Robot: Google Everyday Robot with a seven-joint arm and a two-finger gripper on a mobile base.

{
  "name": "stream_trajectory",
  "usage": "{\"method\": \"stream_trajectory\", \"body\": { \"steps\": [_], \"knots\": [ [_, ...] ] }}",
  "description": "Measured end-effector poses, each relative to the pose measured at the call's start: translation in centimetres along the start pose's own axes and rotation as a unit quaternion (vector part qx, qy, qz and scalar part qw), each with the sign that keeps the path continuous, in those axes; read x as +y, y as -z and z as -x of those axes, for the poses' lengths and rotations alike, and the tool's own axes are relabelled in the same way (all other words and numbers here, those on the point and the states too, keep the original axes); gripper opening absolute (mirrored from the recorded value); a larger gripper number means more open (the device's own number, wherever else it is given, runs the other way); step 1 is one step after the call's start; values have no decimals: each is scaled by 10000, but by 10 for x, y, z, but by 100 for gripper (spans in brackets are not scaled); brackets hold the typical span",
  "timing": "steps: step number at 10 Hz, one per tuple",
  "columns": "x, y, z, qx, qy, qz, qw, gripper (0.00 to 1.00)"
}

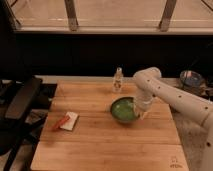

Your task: Drag the ceramic bowl in a circle

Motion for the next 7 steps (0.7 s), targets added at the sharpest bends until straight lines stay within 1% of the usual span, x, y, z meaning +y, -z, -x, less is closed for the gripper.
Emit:
{"method": "stream_trajectory", "body": {
  "steps": [1, 2, 3, 5, 7],
  "knots": [
    [18, -4, 7, 3, -29, 2, 10000, 18],
    [36, -9, 21, 6, 68, 32, 10000, 18],
    [41, -11, 31, 28, 154, 19, 9999, 18],
    [39, -13, 50, 71, 227, 84, 9997, 18],
    [21, -10, 58, 121, 334, 122, 9993, 18]
  ]
}}
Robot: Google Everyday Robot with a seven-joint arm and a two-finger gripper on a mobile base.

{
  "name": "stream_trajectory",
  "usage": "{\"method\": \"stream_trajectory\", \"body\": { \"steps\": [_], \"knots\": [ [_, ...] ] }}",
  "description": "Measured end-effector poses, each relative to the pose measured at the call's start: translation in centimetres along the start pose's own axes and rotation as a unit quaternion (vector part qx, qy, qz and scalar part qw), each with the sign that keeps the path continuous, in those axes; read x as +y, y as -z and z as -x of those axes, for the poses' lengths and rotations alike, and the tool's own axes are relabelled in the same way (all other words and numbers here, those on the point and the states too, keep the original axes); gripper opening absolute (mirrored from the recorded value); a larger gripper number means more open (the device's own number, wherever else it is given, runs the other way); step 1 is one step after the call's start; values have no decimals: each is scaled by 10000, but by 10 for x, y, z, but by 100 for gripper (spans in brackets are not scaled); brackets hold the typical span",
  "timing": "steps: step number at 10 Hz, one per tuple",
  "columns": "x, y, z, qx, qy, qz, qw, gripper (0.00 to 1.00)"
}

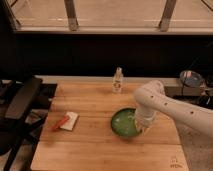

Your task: Drag the ceramic bowl in a circle

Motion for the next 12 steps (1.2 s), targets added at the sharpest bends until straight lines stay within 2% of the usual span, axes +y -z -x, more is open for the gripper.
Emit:
{"method": "stream_trajectory", "body": {
  "steps": [3, 6, 10, 12],
  "knots": [
    [-37, 7, -6, 77, 211, 66, 9997, 18],
    [-61, 7, 17, 189, 443, 185, 9987, 18],
    [-90, 11, 28, 359, 749, 362, 9959, 18],
    [-108, 14, 35, 385, 905, 389, 9944, 18]
  ]
}}
